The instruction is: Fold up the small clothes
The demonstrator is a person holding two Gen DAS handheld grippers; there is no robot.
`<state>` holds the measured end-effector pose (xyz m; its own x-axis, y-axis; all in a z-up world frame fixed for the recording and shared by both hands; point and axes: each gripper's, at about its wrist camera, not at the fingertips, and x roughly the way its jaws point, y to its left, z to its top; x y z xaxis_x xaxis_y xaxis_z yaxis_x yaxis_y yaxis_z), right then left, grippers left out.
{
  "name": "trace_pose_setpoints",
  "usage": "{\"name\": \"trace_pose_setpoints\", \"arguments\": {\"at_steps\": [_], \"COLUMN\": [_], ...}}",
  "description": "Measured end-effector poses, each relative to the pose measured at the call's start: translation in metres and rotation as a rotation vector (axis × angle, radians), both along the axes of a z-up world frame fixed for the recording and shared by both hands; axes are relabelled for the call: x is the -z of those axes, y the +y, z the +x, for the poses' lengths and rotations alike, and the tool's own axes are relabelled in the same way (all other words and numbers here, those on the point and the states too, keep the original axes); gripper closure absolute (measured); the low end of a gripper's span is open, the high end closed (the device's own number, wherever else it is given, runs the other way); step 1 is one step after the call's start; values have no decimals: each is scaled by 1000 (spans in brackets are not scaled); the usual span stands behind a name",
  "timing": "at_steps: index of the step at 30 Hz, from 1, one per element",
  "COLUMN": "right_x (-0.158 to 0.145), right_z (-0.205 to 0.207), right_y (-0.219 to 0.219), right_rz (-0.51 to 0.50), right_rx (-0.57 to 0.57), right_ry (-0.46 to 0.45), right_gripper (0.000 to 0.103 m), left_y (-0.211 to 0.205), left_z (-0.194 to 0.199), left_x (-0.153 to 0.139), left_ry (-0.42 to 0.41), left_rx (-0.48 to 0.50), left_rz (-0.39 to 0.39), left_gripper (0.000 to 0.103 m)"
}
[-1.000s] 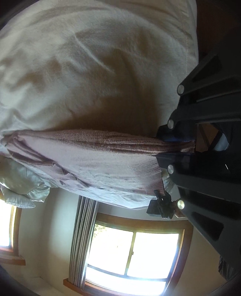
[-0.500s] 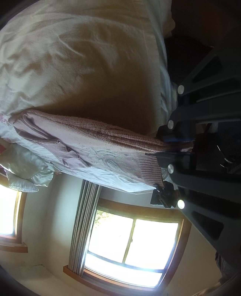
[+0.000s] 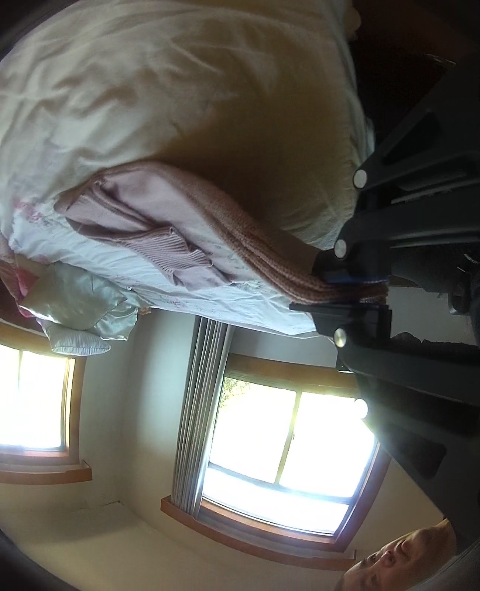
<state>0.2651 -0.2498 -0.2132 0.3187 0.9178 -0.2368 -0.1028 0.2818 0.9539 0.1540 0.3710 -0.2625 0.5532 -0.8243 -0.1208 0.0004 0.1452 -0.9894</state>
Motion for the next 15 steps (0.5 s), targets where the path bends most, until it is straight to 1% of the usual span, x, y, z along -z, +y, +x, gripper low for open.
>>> {"name": "trace_pose_setpoints", "arguments": {"at_steps": [3,4,7,10,15], "right_x": [-12,-14,-16,-10,11], "right_z": [30,40,73,112,175], "right_y": [3,2,0,0,10], "right_rz": [-23,-29,-40,-72,-149], "right_rx": [-4,2,22,38,40], "right_ry": [-16,-17,-10,15,72], "right_gripper": [97,97,97,97,96], "left_y": [10,10,21,32,47], "left_z": [35,35,71,105,157], "left_x": [-17,-17,-24,-20,8], "left_ry": [-20,-20,-17,10,78], "left_rx": [-31,-31,-74,-109,-140], "left_rz": [-24,-24,-44,-57,-63], "left_gripper": [96,96,96,96,96]}}
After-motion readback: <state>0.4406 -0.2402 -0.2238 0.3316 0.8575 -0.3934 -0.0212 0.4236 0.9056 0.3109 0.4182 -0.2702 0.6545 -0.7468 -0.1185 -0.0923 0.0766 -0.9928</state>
